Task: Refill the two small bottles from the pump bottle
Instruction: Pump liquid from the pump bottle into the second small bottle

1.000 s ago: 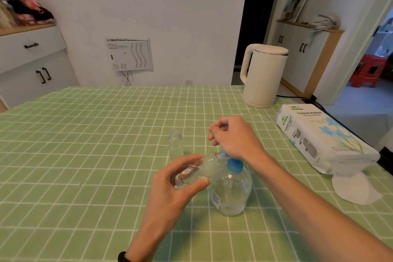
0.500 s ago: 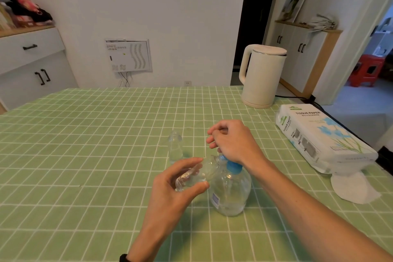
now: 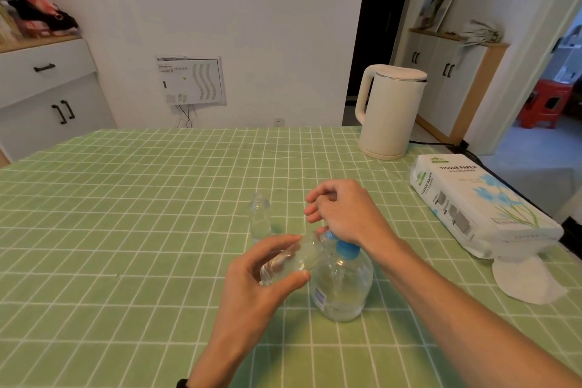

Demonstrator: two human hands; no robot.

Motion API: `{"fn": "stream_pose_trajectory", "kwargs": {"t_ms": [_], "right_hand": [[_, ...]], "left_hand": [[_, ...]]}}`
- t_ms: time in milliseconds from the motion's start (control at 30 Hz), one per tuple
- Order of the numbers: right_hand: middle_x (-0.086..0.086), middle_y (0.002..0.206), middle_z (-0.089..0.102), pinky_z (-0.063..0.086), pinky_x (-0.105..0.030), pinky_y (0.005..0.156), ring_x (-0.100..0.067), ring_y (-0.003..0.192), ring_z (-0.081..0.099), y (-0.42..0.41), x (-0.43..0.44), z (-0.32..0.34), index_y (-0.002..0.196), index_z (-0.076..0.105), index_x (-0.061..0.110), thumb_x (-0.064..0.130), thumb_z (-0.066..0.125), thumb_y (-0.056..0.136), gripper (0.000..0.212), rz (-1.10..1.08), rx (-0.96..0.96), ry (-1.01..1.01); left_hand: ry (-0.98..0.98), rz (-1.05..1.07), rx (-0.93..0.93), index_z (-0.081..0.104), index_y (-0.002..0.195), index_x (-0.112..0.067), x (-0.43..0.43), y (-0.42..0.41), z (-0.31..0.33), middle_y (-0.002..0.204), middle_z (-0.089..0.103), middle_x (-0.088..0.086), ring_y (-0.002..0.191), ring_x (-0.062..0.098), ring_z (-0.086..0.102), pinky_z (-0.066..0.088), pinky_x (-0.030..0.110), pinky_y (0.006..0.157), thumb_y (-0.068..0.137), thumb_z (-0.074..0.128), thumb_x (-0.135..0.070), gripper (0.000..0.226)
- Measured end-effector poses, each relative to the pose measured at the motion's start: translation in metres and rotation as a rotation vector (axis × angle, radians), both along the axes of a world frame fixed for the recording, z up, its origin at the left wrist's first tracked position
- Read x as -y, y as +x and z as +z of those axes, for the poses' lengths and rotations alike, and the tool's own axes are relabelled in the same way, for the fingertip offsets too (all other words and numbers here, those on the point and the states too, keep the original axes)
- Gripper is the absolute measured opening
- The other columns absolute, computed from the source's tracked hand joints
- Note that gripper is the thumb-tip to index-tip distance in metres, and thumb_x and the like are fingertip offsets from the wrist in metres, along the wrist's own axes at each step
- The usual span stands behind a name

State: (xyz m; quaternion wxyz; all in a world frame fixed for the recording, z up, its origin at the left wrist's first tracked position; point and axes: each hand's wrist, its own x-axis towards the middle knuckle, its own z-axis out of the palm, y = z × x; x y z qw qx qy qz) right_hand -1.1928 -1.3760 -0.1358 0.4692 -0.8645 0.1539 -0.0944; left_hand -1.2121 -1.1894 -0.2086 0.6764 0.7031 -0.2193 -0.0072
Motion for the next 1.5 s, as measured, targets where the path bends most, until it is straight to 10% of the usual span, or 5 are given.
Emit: {"fn": "stream_pose_trajectory", "kwargs": {"t_ms": [1500], "right_hand": [[0.002, 0.083, 0.08, 0.067, -0.048, 0.078, -0.009, 0.073, 0.078, -0.001, -0.001, 0.001, 0.091, 0.072, 0.022, 0.008, 0.053, 0.101, 0.026, -0.012, 0.028, -0.01]], "left_hand": [[-0.011, -0.018, -0.009, 0.08, 0.114, -0.042, 0.001, 0.001, -0.003, 0.115, 0.082, -0.01, 0.113, 0.01, 0.076, 0.059, 0.032, 0.1, 0.07, 0.093, -0.023, 0.049]]}}
